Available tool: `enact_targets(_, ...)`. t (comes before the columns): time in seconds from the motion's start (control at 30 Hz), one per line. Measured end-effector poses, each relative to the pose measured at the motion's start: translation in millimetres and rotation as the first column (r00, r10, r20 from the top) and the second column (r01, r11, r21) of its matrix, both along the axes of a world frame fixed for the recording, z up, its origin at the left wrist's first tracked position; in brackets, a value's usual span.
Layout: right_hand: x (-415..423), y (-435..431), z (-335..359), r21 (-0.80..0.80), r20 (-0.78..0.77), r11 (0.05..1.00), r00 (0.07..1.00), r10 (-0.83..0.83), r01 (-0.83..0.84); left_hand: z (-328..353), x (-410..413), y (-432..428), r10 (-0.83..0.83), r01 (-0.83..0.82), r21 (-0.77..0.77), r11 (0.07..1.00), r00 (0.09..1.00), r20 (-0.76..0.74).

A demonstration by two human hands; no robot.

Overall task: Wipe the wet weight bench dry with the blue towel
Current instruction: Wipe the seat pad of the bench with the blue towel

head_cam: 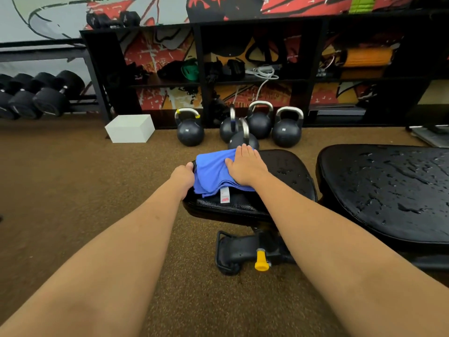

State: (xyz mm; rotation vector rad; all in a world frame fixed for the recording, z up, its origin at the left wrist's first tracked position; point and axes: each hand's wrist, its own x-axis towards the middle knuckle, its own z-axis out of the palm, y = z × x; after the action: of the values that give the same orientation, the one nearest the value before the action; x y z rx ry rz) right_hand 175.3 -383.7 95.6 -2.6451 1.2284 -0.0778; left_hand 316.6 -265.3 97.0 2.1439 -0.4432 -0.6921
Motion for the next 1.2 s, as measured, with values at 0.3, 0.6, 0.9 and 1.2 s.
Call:
enact_targets(0.3, -75.6, 112.7, -4.5, -0.098, 0.051, 0.995, 0.999, 0.006, -0.001, 4.4, -9.9, 2.3, 0.013, -0.015, 0.019, 1.0, 0.997, 0.074)
enact_targets(0.6, -24.4, 23.9, 0.1, 0.001, -0.013, 1.0, 1.0, -0.004, 0.004, -6.1, -0.7, -4.0, 0.013, -0.019, 0.042, 0.999, 0.99, 0.138)
enact_targets(0.9, -40.1, 44.2, -1.5, -0.001, 0.039, 1.0, 0.999, -0.031, 0.031, -5.6, -1.6, 0.6, -0.01, 0.003, 0.047, 0.999, 0.989, 0.148)
enact_targets(1.2, -60.5, 66.7, -0.2, -0.021, 0.001, 1.0, 1.0, 0.004, -0.004, 0.6, -12.6, -1.2, -0.095, 0.007, 0.247, 0.969, 0.934, 0.345)
